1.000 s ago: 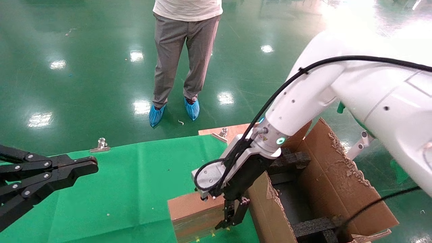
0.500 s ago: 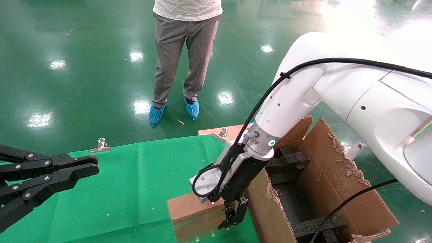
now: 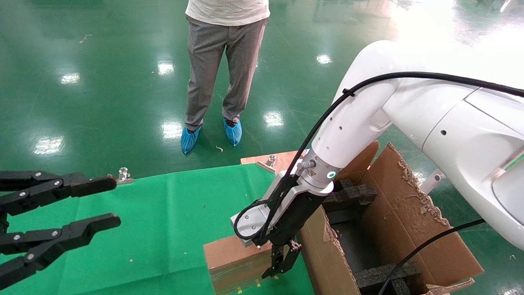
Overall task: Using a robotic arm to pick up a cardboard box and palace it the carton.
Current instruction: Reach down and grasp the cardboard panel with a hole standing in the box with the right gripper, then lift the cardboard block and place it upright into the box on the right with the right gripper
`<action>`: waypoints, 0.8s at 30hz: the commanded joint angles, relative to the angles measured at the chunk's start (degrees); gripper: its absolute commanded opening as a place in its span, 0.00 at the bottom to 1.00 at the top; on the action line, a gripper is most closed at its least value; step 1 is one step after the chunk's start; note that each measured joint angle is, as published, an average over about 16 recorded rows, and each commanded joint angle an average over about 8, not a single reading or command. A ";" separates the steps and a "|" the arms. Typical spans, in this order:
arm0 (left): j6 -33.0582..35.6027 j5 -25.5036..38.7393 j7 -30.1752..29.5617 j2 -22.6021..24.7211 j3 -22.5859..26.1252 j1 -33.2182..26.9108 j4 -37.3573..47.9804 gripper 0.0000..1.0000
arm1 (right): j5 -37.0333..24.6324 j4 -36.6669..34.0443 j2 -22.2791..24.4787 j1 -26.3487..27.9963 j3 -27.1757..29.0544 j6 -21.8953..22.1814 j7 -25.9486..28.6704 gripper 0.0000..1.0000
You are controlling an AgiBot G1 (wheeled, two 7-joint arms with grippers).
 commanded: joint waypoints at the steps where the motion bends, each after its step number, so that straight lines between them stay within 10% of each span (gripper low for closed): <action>1: 0.00 0.00 0.00 0.00 0.00 0.00 0.00 1.00 | -0.01 0.04 0.06 -0.04 0.07 -0.02 0.06 0.00; 24: 0.00 0.01 0.00 0.00 0.00 0.00 0.00 1.00 | 0.14 0.21 0.27 -0.13 0.15 -0.12 0.19 0.00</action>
